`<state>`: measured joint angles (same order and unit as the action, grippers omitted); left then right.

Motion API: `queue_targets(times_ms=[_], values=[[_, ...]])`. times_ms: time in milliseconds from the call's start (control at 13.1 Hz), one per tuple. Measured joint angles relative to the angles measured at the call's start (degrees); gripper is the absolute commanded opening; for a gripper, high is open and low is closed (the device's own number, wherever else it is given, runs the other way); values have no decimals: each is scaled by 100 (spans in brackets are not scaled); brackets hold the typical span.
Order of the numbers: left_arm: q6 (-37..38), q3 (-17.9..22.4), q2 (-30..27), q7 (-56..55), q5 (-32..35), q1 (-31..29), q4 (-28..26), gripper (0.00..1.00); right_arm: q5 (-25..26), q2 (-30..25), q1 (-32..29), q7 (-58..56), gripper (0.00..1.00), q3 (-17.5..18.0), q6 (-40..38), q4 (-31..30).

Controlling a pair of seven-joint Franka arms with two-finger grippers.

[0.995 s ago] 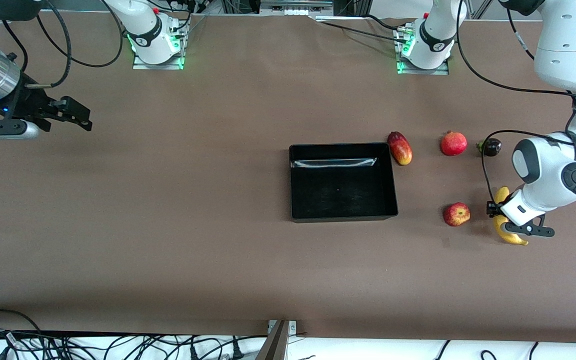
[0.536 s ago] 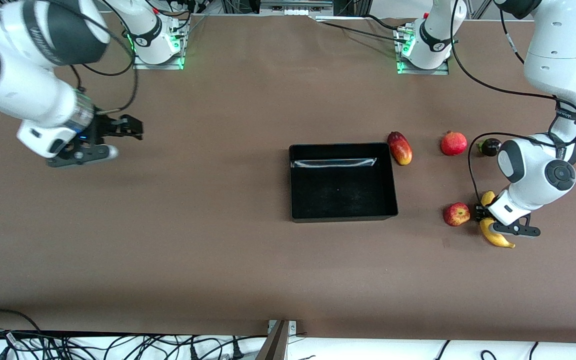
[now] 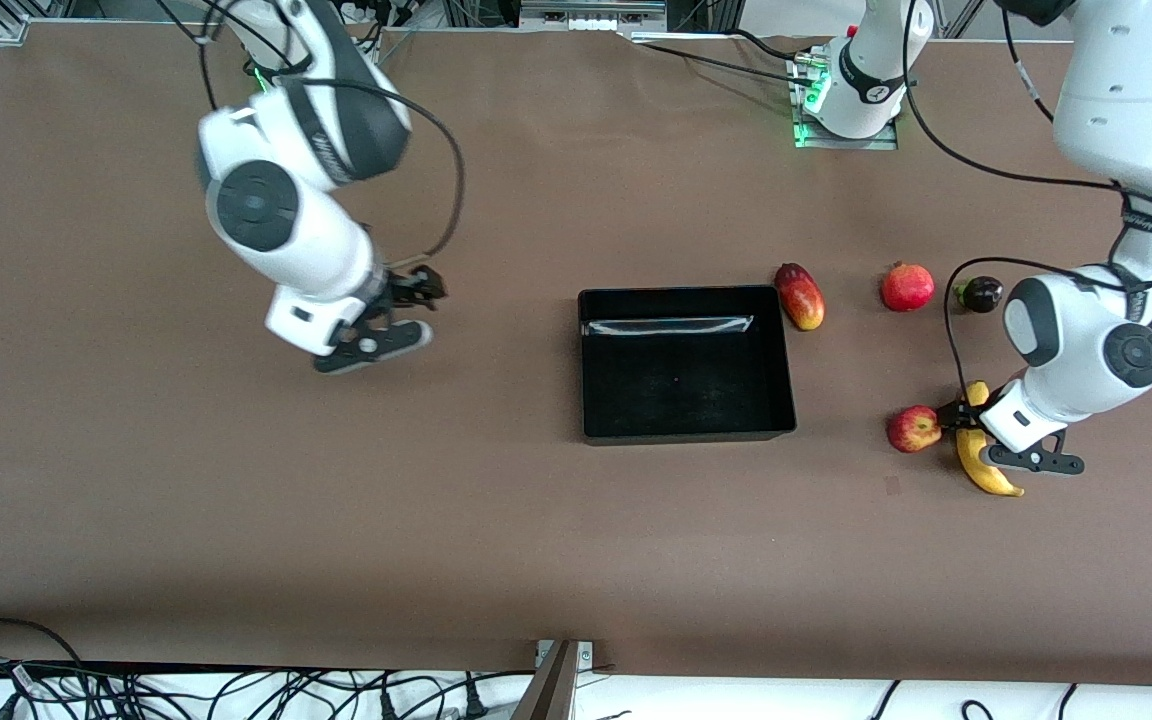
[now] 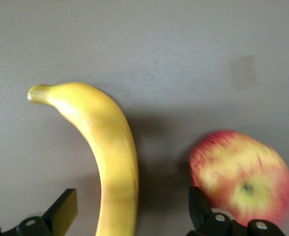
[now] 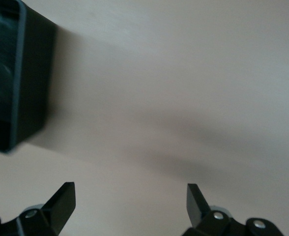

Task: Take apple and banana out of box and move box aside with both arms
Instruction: 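Open the left gripper on the banana while the right gripper reaches the tray, then grasp the rim of the empty black tray with the right gripper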

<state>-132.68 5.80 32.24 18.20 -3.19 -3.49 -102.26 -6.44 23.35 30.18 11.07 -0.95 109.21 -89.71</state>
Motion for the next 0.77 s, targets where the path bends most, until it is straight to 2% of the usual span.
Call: queue_targets(times_ms=[153,306,612,766], values=[[1432,15,-593,-14,-3,70,434,100,-74,427,406,722,100,5,474,206],[2436,53,-1158,-35,-22,189,719,100,-78,746,834,1342,100,10,987,290],[3799,75,-1980,-106,-49,498,976,100,-76,1310,1522,1918,100,7,1907,320],[4142,79,-2330,-345,-51,620,1095,100,-36,1541,1668,1932,100,-8,2196,324]])
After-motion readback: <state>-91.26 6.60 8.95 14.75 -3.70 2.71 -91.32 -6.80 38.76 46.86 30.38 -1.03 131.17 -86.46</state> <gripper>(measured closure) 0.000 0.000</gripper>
